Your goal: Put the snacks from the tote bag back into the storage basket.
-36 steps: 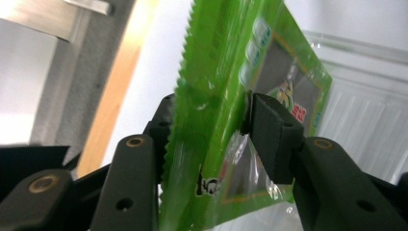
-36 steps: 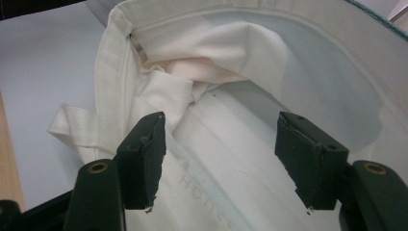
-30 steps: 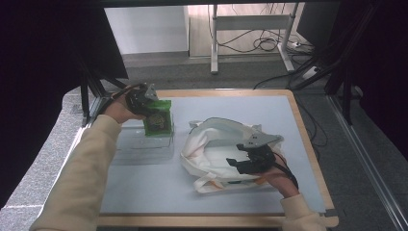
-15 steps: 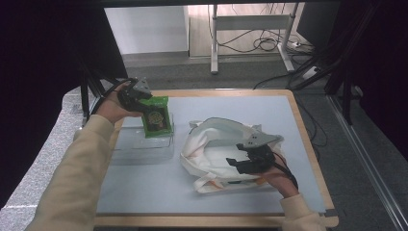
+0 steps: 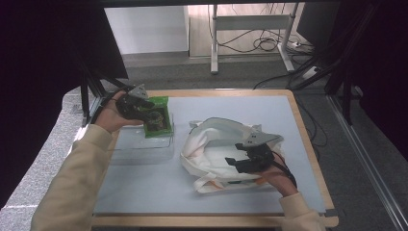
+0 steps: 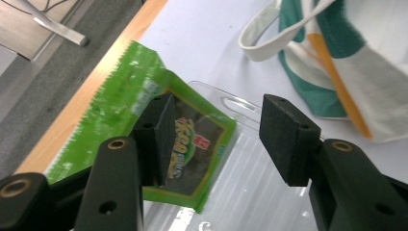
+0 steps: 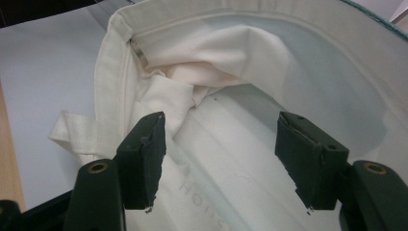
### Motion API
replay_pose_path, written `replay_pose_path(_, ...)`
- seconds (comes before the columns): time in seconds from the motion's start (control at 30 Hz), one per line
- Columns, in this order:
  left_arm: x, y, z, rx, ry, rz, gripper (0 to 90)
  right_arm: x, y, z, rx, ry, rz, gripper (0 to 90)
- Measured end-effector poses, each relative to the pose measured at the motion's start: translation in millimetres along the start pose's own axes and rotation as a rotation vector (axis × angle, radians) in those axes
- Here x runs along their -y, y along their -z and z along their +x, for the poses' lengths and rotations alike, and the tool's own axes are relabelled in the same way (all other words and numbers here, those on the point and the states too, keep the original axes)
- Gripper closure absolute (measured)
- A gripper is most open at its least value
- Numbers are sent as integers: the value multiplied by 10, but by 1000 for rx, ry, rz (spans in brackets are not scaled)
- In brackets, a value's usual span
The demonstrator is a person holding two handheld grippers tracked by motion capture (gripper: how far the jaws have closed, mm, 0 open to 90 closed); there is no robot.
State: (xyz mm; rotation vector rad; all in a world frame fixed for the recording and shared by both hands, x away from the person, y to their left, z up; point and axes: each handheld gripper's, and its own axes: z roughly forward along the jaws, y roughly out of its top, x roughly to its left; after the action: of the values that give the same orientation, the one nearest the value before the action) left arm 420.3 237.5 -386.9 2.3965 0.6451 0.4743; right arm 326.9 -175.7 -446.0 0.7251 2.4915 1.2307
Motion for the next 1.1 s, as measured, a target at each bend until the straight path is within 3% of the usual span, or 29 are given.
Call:
replay_pose_path(0.3, 88, -12, -255, 47, 23, -27, 473, -3, 34, 9, 3, 3, -2, 352)
replay_pose_path(0.53, 221, 41, -493, 79, 82, -89, 475, 4, 55, -4, 10, -8, -7, 352)
replay_pose_path(0.8, 325, 39, -906, 110, 131, -143, 465, 4, 111, -14, 15, -17, -22, 352)
replay_pose_path(0.83, 325, 39, -906, 110, 131, -143, 464, 4, 119, -20, 16, -19, -22, 352)
replay_pose_path(0.87, 334, 25, -1015, 125, 144, -162, 463, 6, 120, -24, 16, -23, -23, 352)
replay_pose_path(0.9, 334, 25, -1015, 125, 144, -162, 463, 6, 120, -24, 16, -23, -23, 352)
replay_pose_path(0.93, 340, 8, -1126, 130, 143, -170, 463, 10, 129, -31, 17, -23, -23, 352)
replay_pose_path(1.1, 363, -53, -1365, 157, 144, -168, 458, 19, 164, -56, 19, -31, -31, 352)
